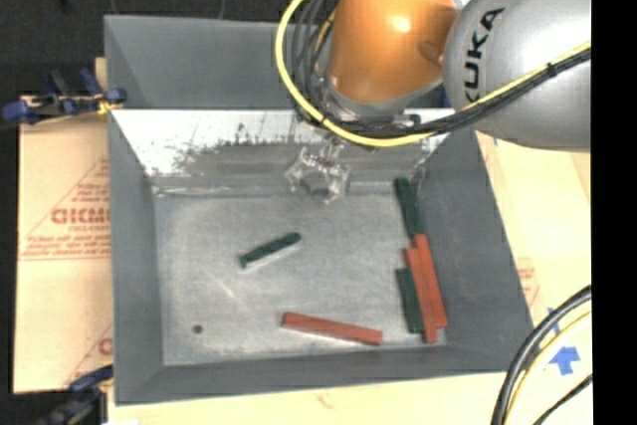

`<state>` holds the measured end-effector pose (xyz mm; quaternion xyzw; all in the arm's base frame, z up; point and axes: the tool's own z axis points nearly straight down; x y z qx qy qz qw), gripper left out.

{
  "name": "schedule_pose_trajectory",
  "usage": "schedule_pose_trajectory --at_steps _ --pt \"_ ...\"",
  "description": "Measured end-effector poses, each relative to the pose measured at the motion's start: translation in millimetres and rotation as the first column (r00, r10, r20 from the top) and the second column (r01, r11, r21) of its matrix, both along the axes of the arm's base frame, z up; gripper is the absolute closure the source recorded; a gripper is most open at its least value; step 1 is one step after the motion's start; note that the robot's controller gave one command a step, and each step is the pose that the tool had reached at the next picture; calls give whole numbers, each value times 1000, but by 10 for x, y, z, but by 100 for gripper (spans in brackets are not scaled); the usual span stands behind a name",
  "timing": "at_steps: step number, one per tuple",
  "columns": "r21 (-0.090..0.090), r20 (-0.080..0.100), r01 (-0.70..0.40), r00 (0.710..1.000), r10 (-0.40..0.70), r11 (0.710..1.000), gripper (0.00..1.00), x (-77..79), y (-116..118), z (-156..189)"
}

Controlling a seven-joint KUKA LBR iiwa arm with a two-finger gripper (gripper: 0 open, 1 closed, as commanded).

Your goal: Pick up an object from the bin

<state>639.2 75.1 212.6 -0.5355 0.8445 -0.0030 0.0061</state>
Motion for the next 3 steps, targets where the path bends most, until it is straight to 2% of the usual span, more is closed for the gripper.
schedule_pose_trajectory --at_steps 1,2,3 --pt "2 -10 2 1000 -2 1000 0 -20 8 -53" --pt "2 -10 -262 965 262 965 0 -573 520 -1435" --pt "2 -4 -258 966 258 966 100 -551 513 -1401"
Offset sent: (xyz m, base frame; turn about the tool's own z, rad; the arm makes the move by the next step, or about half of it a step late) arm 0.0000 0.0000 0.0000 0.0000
